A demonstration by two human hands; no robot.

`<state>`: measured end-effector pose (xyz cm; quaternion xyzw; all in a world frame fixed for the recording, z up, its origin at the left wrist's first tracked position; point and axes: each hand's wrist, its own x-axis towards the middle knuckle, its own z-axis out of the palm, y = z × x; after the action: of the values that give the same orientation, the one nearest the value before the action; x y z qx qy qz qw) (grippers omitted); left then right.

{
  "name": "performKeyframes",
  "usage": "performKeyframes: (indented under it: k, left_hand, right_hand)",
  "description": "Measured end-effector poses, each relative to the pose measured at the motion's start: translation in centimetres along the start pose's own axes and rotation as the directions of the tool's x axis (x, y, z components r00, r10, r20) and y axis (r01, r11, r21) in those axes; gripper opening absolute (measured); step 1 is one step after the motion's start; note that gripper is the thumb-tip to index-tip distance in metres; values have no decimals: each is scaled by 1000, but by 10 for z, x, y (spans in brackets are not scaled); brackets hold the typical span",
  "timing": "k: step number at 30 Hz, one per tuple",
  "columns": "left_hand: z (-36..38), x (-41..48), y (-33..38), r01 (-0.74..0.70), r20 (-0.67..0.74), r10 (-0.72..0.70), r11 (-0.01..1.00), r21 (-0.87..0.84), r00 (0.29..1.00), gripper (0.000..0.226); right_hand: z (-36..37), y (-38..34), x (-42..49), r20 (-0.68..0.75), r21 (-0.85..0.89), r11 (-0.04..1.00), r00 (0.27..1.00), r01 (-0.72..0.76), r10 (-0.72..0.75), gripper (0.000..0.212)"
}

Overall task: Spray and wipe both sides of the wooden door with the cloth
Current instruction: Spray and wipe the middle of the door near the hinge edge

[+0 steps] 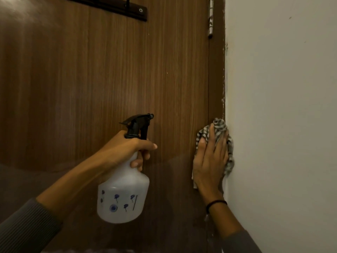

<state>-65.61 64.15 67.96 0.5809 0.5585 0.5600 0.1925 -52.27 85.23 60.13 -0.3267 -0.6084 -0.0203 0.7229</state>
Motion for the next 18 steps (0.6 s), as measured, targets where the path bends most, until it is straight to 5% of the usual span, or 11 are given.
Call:
performKeyframes:
  k: [10, 18]
  left_hand:
    - [0, 1, -4, -12, 2, 12, 999, -51, 1000, 10]
    - [-1, 0, -11, -27, 5, 28, 993, -117, 1000, 10]
  right_hand:
    - [9, -58, 149, -29, 42, 994, 994, 104, -103, 58]
    - [4, -32, 95, -40, -10, 981, 980, 195, -195, 53]
